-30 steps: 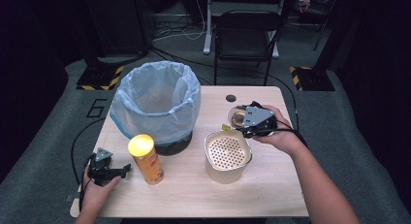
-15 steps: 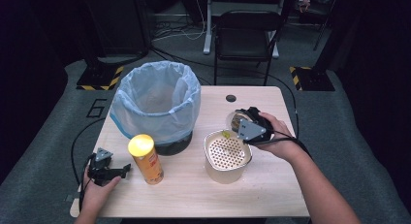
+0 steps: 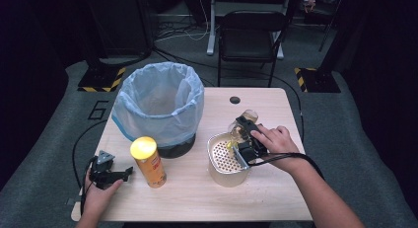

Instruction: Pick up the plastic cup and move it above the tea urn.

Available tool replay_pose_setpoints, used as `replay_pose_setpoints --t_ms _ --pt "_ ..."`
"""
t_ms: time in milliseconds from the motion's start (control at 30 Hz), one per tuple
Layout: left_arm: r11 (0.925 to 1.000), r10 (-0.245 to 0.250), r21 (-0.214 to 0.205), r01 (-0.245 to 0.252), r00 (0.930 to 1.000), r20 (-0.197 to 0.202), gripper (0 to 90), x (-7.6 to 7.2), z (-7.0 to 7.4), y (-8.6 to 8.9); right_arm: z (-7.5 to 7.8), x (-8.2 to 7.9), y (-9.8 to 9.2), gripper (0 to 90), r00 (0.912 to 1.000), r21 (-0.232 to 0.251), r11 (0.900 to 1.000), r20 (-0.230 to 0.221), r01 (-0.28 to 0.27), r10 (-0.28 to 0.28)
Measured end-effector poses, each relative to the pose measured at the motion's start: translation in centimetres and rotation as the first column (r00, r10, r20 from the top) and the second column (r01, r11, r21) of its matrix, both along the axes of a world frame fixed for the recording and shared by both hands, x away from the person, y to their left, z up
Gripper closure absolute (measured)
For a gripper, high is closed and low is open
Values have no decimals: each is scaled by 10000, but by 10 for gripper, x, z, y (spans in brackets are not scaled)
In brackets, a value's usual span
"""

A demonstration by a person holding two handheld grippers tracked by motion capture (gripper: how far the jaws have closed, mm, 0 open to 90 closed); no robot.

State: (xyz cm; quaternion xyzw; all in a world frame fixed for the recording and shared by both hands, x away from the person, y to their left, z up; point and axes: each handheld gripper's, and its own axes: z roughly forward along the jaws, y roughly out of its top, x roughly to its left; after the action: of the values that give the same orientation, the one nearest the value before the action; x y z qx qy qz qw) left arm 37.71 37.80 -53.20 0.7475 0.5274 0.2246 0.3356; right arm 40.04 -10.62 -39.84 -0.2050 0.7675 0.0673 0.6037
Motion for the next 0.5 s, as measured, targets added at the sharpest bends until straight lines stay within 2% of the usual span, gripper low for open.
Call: replay_pose_setpoints --t_ms 67,100,167,233,267,300,333,367,400,433,467,500 --pt "10000 13 -32 -13 10000 -5 69 0 0 0 -5 -2 1 400 9995 -275 9996 306 66 -58" --pt "10000 -12 55 12 10000 13 69 0 0 0 -6 -2 3 401 9979 -687 9976 645 36 8" --pt "10000 17 -39 -18 10000 -7 69 0 0 0 -11 -3 4 403 9941 -1124 9935 1081 194 -72" --pt "10000 14 -33 -14 10000 -9 69 0 0 0 -13 -4 5 405 9917 -1617 9865 1281 246 -38" --pt "10000 14 -33 -14 10000 -9 69 0 0 0 -13 -4 5 405 9917 -1617 9865 1281 246 -38" --pt "10000 -16 21 16 10000 0 69 0 0 0 -13 -7 8 406 9762 -2613 9652 2123 126 447" --pt "10000 7 17 -7 10000 8 69 0 0 0 -15 -9 7 406 9709 -2598 9653 2363 248 387" --pt "10000 2 -4 -2 10000 -4 69 0 0 0 -16 -10 7 406 9627 -2904 9566 2645 232 570" --pt "10000 2 -4 -2 10000 -4 69 0 0 0 -18 -11 8 406 9692 -3298 9440 2346 70 748" --pt "10000 15 -33 -15 10000 -7 69 0 0 0 -19 -13 7 406 9433 -3249 9455 3194 196 902" --pt "10000 15 -33 -15 10000 -7 69 0 0 0 -19 -13 7 406 9433 -3249 9455 3194 196 902" --pt "10000 15 -32 -15 10000 -7 69 0 0 0 -21 -17 8 406 9139 -3572 9337 3861 227 1255"
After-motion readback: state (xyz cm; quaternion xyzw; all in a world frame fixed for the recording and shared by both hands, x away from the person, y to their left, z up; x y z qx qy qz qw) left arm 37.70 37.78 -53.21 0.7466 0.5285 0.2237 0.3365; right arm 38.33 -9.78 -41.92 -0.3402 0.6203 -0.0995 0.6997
